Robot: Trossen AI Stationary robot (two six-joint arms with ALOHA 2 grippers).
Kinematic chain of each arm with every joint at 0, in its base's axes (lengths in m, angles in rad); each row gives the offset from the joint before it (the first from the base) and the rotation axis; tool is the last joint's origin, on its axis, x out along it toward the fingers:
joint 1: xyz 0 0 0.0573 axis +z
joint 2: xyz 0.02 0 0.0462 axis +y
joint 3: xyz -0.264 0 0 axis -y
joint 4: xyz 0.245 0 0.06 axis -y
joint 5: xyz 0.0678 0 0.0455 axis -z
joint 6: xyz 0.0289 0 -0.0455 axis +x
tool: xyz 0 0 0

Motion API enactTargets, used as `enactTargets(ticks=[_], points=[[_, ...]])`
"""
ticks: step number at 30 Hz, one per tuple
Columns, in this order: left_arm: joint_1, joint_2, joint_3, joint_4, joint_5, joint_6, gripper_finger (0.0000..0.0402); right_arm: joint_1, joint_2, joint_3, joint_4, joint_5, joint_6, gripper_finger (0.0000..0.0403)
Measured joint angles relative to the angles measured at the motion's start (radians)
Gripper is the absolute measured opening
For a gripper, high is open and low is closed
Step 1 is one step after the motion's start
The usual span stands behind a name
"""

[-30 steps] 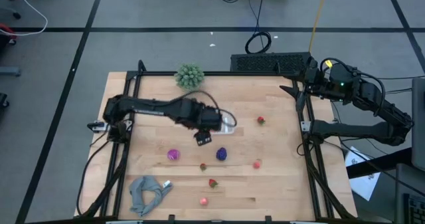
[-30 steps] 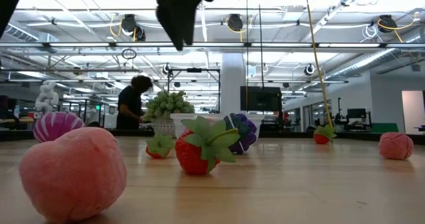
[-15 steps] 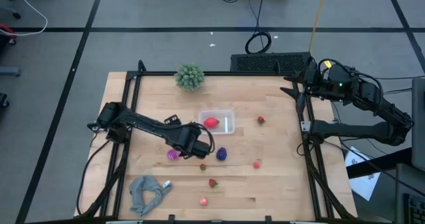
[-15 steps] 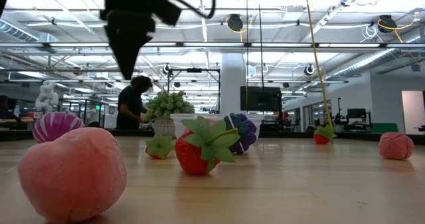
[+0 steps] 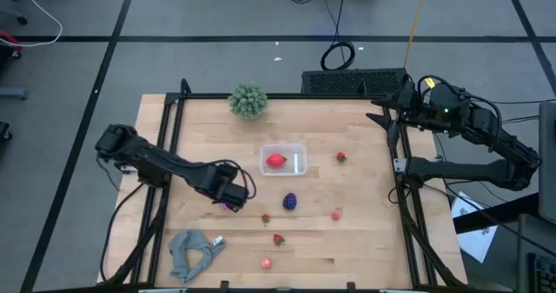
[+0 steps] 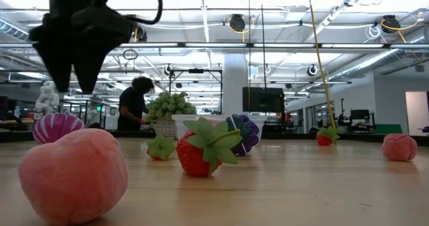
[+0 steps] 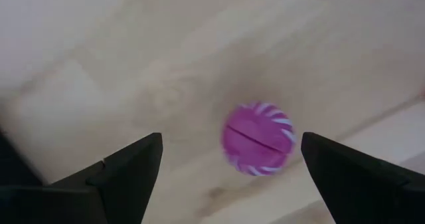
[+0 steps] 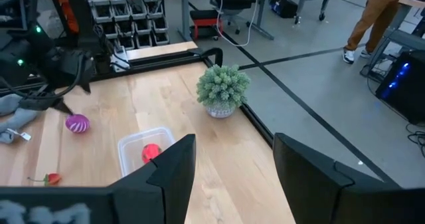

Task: Pick and placing Produce into tupperware
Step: Put the onion into the bin

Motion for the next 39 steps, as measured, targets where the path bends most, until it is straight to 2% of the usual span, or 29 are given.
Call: enactTargets(ticks=[5, 25, 31, 39], points=[[-0.026, -0.017, -0.054, 0.099, 0.019, -0.043, 0.0365, 0.000, 0.000, 0.000, 0.000, 0.000, -0.007, 0.0193], [-0.024, -0.010, -0.056, 0.098, 0.015, -0.086, 0.0365, 0.000, 0.000, 0.000, -0.001, 0.000, 0.002, 0.0193], [-0.024, -0.010, -0.056, 0.143, 0.016, -0.086, 0.0365, 0.000, 0.000, 0.000, -0.001, 0.000, 0.002, 0.0193], [-0.009, -0.010, -0.166, 0.236, 0.069, -0.105, 0.0365, 0.000, 0.000, 0.000, -0.002, 0.000, 0.002, 0.0193]])
